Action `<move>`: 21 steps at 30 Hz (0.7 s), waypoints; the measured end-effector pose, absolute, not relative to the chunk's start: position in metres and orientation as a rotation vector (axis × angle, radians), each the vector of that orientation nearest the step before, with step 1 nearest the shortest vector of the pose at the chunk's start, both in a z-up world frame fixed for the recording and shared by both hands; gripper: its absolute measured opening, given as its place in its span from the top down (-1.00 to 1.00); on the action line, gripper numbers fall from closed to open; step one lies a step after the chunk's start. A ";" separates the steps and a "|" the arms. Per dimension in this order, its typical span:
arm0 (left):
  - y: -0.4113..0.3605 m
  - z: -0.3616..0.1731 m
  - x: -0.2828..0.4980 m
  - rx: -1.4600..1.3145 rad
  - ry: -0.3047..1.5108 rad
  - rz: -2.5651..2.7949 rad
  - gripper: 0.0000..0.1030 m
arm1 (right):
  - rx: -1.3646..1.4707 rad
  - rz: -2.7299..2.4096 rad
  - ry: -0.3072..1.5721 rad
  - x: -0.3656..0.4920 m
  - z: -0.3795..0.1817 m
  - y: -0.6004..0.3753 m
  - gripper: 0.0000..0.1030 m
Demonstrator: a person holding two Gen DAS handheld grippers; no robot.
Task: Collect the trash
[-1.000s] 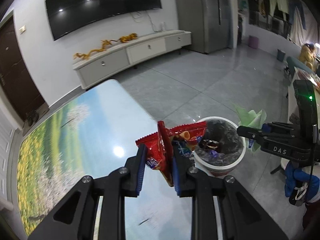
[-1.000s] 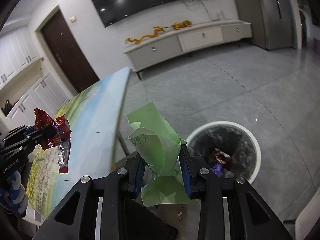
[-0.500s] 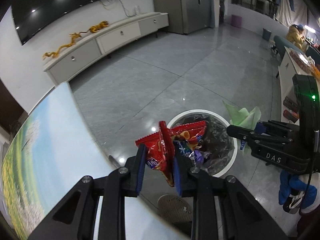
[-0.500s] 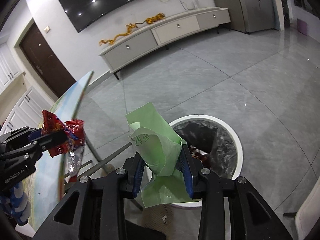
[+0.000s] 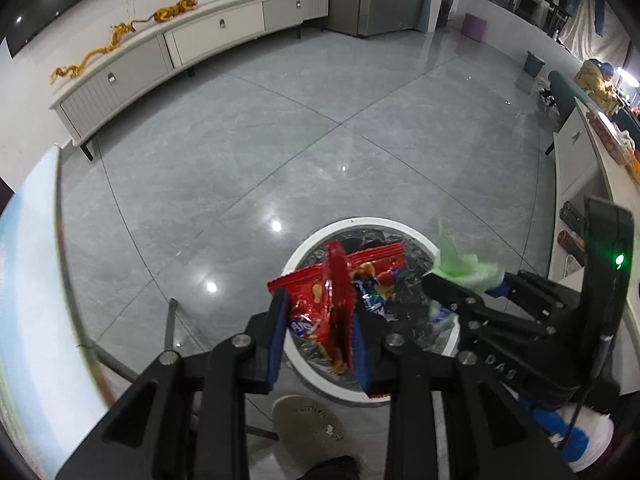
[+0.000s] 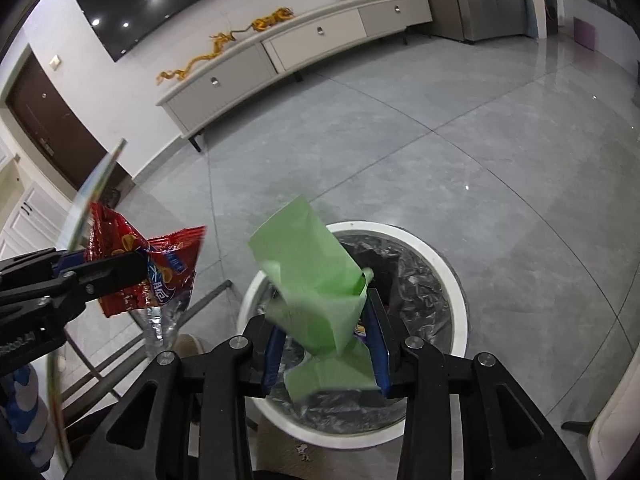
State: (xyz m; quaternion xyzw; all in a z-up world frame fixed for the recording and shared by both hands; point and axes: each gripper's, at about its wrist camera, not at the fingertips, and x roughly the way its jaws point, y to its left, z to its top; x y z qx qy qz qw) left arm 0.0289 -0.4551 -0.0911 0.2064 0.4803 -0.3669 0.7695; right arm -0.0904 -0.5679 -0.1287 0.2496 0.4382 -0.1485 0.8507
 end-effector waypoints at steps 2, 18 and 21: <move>-0.457 -0.094 0.033 0.416 1.061 -0.805 0.21 | 0.522 -0.325 0.932 -0.088 -0.133 -0.572 0.08; -0.439 -0.064 0.024 0.316 1.020 -0.833 -0.05 | 0.490 -0.402 0.900 -0.098 -0.106 -0.567 -0.09; -0.416 -0.049 0.019 0.285 0.971 -0.799 -0.11 | 0.453 -0.404 0.876 -0.096 -0.087 -0.552 -0.14</move>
